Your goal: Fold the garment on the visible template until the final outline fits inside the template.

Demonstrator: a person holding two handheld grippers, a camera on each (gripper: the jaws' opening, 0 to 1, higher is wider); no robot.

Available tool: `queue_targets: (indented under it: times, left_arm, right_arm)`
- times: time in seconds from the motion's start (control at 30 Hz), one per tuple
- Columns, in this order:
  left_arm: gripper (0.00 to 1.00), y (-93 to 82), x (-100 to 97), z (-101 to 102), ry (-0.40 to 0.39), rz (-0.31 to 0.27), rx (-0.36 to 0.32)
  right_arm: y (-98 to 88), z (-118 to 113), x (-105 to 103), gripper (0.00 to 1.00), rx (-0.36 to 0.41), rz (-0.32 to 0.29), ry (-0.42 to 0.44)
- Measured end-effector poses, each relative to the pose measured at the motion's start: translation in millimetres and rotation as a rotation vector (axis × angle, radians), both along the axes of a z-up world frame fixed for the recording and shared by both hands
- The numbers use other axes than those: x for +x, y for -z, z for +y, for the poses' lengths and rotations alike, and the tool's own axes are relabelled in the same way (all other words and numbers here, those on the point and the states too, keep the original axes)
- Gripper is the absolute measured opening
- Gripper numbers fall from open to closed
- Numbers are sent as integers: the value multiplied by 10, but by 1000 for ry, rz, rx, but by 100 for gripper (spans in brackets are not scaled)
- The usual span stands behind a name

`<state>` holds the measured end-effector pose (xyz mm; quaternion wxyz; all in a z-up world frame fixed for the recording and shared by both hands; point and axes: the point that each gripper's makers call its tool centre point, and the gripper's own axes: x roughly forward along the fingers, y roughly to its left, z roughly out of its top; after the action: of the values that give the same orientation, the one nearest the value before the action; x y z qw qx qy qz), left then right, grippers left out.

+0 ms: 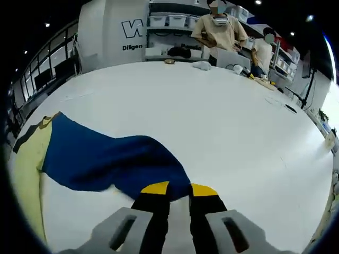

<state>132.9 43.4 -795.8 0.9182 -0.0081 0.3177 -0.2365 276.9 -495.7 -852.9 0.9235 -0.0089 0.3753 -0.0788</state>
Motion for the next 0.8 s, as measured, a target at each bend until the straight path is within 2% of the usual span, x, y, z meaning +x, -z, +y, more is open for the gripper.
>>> queue_targets:
  times: [0.03, 0.07, 0.17, 0.27, 0.37, 0.4, 0.47, 0.5, 0.53, 0.57, 0.6, 0.63, 0.7, 0.8]
  left_arm:
    - [75, 3, -1, -3, 3, 0, 2]
    - [74, 5, -2, -5, 3, 1, 2]
    - [74, 18, -8, -6, 5, 8, 1]
    - [73, 40, -12, 0, 5, 17, 5]
    - [73, 49, -15, -3, 8, 20, 8]
    - [73, 53, -14, -3, 10, 20, 11]
    - [73, 54, -13, -6, 10, 22, 8]
    - [72, 54, -12, -7, 10, 22, 6]
    - [72, 53, -11, -8, 10, 23, 4]
    - [72, 48, -6, -11, 10, 21, -1]
    - [72, 46, -5, -14, 10, 21, -4]
    - [72, 44, -4, -22, 11, 21, -8]
    - [71, 46, -5, -32, 15, 23, -11]
    - [71, 37, -13, -55, 24, 20, -16]
  right_arm:
    - [-5, -58, 8, 0, -57, 12, -18]
    - [0, -57, 24, 0, -54, 8, -16]
    - [1, -139, 106, 0, -139, 10, -40]
    - [-6, -216, 156, 0, -170, 8, -11]
    - [-42, -229, 162, 1, -165, 0, 16]
    - [-162, -159, 177, 0, -134, -47, 21]
    - [-303, -97, 139, 0, -147, -74, 2]
    - [-375, -16, 136, 1, -119, -105, -23]
    - [-381, 15, 132, 1, -109, -106, -36]
    - [-388, 180, 117, 2, -39, -113, -95]
    - [-385, 239, 110, 4, -8, -116, -107]
    - [-372, 330, 70, 4, 11, -105, -136]
    - [-339, 402, -20, 3, -62, -62, -201]
    - [-253, 502, -103, 4, -66, -11, -230]
